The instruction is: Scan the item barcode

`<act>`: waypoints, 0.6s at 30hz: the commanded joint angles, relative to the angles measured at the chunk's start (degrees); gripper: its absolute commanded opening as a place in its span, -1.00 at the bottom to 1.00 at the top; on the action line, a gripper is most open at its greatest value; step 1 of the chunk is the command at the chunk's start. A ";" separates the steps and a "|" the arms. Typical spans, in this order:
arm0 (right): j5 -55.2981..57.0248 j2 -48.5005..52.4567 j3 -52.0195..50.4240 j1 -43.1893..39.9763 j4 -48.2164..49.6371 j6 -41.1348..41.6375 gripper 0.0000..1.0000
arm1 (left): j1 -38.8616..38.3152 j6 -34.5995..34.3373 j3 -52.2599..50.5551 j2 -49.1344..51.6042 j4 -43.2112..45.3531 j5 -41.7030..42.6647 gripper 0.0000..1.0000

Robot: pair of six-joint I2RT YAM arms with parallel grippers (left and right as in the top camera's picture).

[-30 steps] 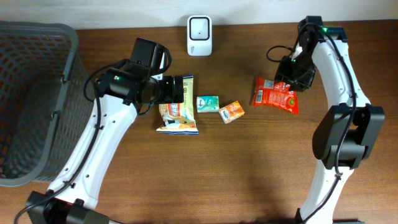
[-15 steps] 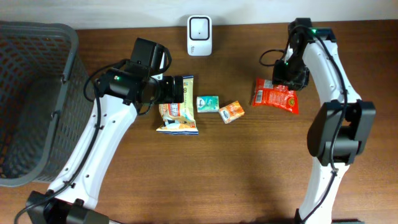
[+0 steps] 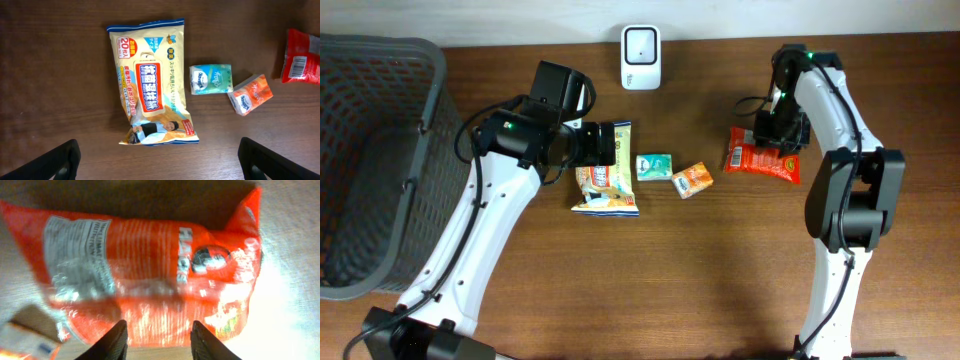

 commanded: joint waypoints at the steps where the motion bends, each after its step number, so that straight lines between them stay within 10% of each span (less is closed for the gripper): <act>1: 0.42 -7.58 6.69 0.44 -5.40 1.07 0.06 | 0.00 0.90 -0.11 0.04 0.09 -0.39 0.98; 6: 0.46 -14.25 8.07 0.42 -8.66 4.98 0.97 | 0.00 0.90 -0.11 0.04 0.09 -0.39 0.98; 18: 0.87 -14.53 8.07 -0.31 -11.54 4.79 0.97 | 0.00 0.90 -0.11 0.04 0.09 -0.39 0.98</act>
